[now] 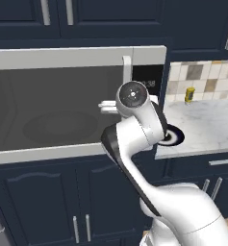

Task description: Pick the garlic from the counter and place it in the microwave. Then turn on the microwave.

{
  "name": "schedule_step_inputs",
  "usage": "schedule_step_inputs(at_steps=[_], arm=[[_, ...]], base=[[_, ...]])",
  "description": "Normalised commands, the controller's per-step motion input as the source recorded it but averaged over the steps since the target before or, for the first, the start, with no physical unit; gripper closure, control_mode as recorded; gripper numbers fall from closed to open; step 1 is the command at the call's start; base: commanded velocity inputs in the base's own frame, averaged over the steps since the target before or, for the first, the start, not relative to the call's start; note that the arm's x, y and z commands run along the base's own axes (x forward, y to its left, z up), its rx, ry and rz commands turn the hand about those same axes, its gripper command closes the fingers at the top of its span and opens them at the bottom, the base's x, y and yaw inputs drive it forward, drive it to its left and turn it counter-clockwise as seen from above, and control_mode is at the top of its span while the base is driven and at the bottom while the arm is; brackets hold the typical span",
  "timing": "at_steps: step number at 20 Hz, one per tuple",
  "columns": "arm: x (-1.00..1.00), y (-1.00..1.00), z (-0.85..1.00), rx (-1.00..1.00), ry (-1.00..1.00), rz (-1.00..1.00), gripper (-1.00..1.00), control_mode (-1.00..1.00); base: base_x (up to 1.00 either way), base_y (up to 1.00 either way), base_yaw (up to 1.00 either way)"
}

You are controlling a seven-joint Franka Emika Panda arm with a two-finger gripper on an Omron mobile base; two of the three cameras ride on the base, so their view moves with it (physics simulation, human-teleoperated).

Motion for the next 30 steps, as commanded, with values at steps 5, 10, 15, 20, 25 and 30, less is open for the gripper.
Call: schedule_step_inputs(at_steps=[5, 10, 15, 20, 25, 30], arm=[[0.39, -0.02, 0.0, 0.07, 0.0, 0.0, -1.0, -1.0], [0.4, 0.0, 0.0, 0.03, 0.0, 0.0, -1.0, -1.0], [0.43, 0.0, 0.0, 0.01, 0.0, 0.0, -1.0, -1.0], [0.53, 0.0, 0.0, 0.0, 0.0, 0.0, -1.0, -1.0], [0.27, 0.28, -0.01, 0.0, 0.02, 0.0, 1.0, -1.0], [-0.31, 0.8, 0.0, -0.01, 0.0, 0.0, 1.0, -1.0]], base=[[0.0, 0.0, 0.0], [0.0, 0.0, 0.0], [0.0, 0.0, 0.0], [0.0, 0.0, 0.0], [0.0, 0.0, 0.0], [0.0, 0.0, 0.0]])
